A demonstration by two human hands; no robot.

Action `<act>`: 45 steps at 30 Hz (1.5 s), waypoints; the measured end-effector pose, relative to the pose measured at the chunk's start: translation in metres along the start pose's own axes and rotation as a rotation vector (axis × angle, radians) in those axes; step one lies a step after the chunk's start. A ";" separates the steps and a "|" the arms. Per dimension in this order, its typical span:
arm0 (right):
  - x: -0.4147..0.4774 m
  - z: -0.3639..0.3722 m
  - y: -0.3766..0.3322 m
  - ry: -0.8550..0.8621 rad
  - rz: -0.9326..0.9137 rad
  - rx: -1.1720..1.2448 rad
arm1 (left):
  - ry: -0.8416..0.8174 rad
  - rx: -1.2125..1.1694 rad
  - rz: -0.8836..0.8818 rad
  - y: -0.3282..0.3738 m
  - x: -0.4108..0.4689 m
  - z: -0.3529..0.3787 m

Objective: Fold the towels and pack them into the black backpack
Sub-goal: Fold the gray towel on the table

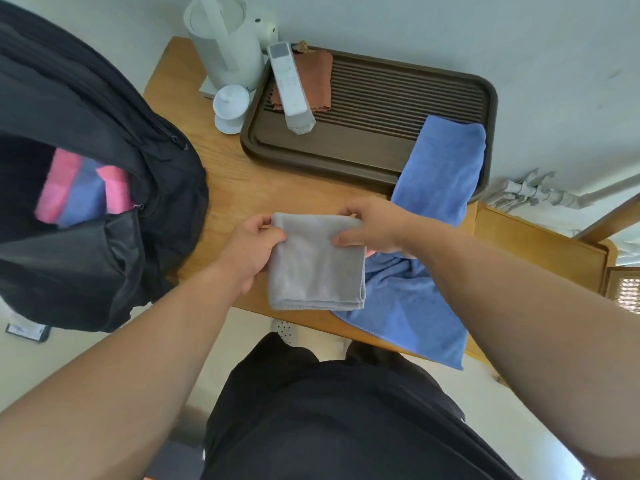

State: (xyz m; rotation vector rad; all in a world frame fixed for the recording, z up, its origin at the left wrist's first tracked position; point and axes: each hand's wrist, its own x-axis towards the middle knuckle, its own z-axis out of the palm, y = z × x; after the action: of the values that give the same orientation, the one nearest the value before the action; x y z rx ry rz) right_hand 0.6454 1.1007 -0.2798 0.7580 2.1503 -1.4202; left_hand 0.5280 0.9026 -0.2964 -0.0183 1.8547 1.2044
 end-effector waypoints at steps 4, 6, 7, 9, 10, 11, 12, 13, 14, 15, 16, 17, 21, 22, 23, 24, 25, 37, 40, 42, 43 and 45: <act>0.024 0.048 0.001 0.088 0.021 -0.196 | -0.041 0.384 0.062 -0.010 0.023 -0.032; 0.037 0.069 0.003 0.136 0.088 -0.255 | -0.035 0.664 0.108 -0.019 0.034 -0.043; 0.043 0.078 0.004 0.173 0.114 -0.299 | -0.014 0.819 0.152 -0.022 0.038 -0.047; 0.050 0.088 0.004 0.252 0.136 -0.414 | 0.026 1.077 0.288 -0.025 0.044 -0.050; 0.050 0.089 0.002 0.273 0.136 -0.494 | 0.020 1.160 0.366 -0.026 0.046 -0.049; 0.049 0.090 0.001 0.279 0.128 -0.583 | -0.009 1.213 0.437 -0.025 0.048 -0.048; 0.049 0.090 0.001 0.273 0.119 -0.666 | -0.053 1.249 0.488 -0.024 0.051 -0.045; 0.048 0.090 0.000 0.259 0.115 -0.731 | -0.103 1.279 0.520 -0.023 0.054 -0.042; 0.049 0.090 -0.001 0.239 0.123 -0.767 | -0.151 1.314 0.535 -0.023 0.059 -0.040; 0.051 0.089 0.000 0.222 0.133 -0.786 | -0.190 1.355 0.542 -0.022 0.064 -0.038; 0.052 0.088 0.001 0.213 0.140 -0.804 | -0.222 1.396 0.547 -0.021 0.069 -0.036; 0.055 0.088 0.002 0.206 0.140 -0.822 | -0.247 1.428 0.549 -0.020 0.073 -0.034; 0.066 0.082 0.002 0.187 0.141 -0.780 | -0.251 1.467 0.556 -0.011 0.086 -0.028; 0.069 0.079 0.001 0.176 0.157 -0.725 | -0.246 1.485 0.562 -0.007 0.088 -0.027; 0.072 0.076 0.000 0.161 0.168 -0.684 | -0.250 1.497 0.576 -0.003 0.089 -0.026; 0.073 0.074 -0.001 0.140 0.169 -0.672 | -0.255 1.499 0.597 -0.001 0.089 -0.025; 0.074 0.073 -0.002 0.128 0.156 -0.683 | -0.256 1.495 0.623 0.000 0.088 -0.024; 0.032 0.098 0.031 0.407 -0.209 -0.826 | -0.089 1.414 0.951 -0.039 0.058 -0.036; 0.027 0.112 0.040 0.457 -0.200 -0.869 | -0.231 1.379 0.877 -0.052 0.039 -0.044; 0.026 0.119 0.043 0.473 -0.198 -0.884 | -0.313 1.385 0.821 -0.065 0.027 -0.050; 0.026 0.123 0.046 0.481 -0.195 -0.881 | -0.339 1.392 0.819 -0.071 0.022 -0.052; 0.022 0.129 0.050 0.496 -0.180 -0.853 | -0.388 1.434 0.802 -0.085 0.016 -0.054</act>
State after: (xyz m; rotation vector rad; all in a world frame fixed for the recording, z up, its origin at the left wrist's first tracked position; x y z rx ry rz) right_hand 0.6707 1.0010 -0.3750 0.6103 2.9056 -0.2595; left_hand 0.5208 0.8248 -0.3620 1.7062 1.9862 0.0215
